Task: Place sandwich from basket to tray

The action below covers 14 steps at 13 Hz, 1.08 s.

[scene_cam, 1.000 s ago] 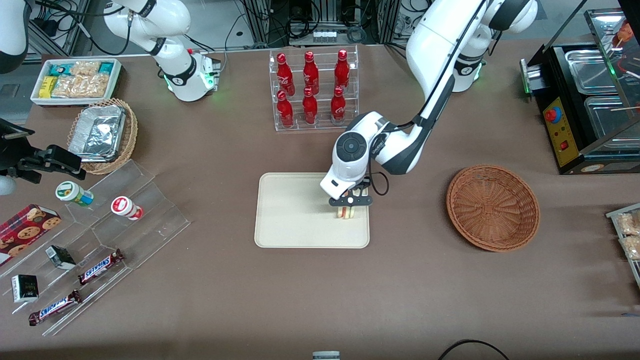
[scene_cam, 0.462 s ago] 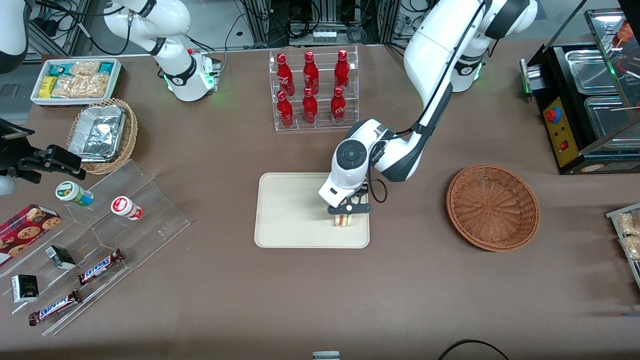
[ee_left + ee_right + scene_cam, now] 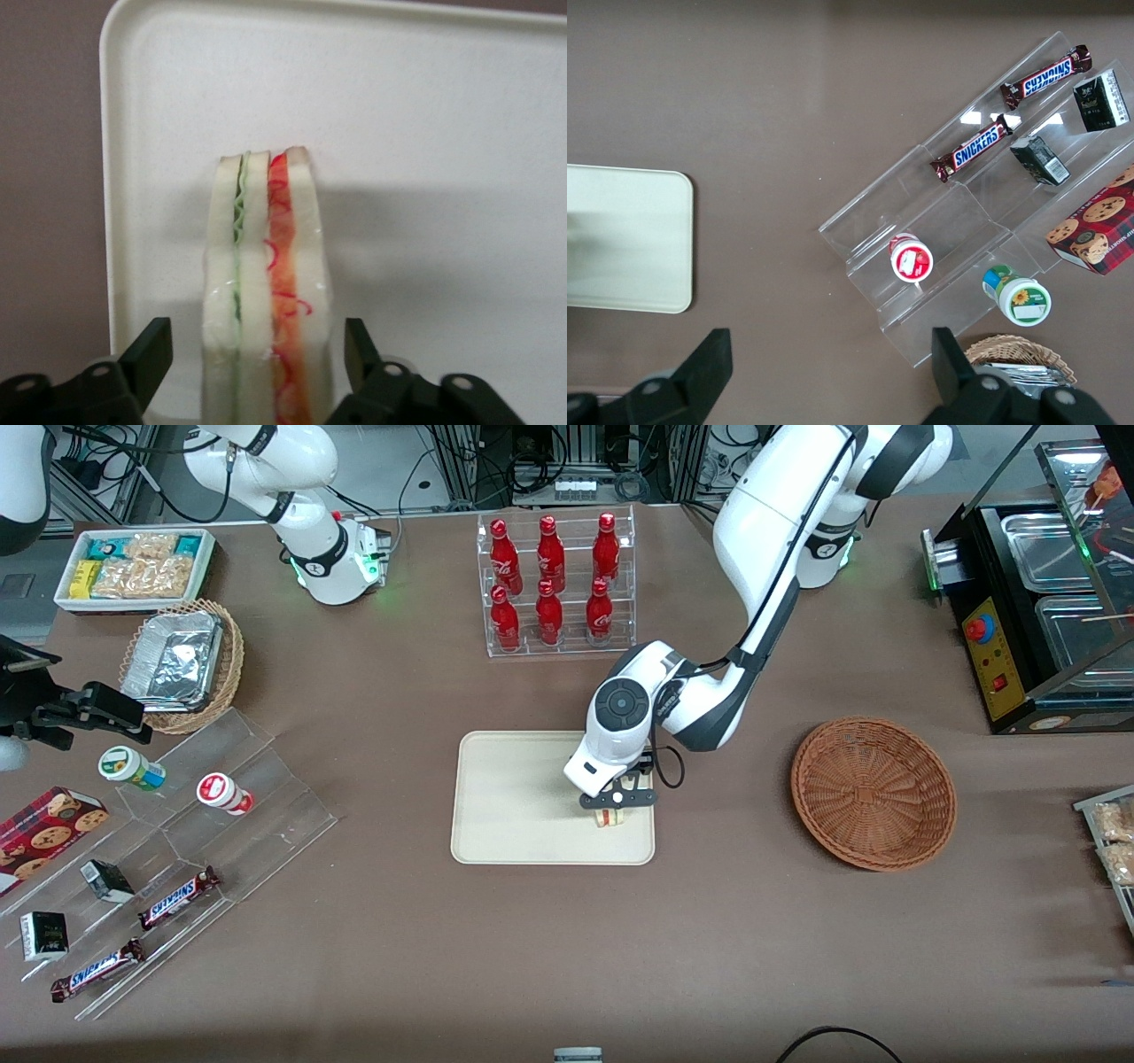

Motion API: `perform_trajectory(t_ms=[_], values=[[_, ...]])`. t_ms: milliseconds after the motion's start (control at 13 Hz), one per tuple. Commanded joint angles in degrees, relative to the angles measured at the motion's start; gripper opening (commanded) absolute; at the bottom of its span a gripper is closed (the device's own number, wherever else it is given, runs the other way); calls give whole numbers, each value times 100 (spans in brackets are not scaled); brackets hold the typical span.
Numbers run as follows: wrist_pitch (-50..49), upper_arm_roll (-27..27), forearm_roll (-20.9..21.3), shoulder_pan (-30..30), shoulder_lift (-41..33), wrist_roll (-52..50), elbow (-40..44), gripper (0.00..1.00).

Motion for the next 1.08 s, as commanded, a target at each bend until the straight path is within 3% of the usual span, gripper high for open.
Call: perform_trajectory(t_ms=[0, 231, 462, 846, 1000], values=[[-242, 39, -95, 102, -595, -492, -48, 100], [-1417, 179, -77, 295, -1368, -619, -49, 100], [-2394, 188, -25, 1094, -2194, 63, -258, 100], [-2686, 197, -60, 2159, -3408, 1463, -962, 100], [-2940, 197, 19, 2493, -3751, 1587, -1007, 100]])
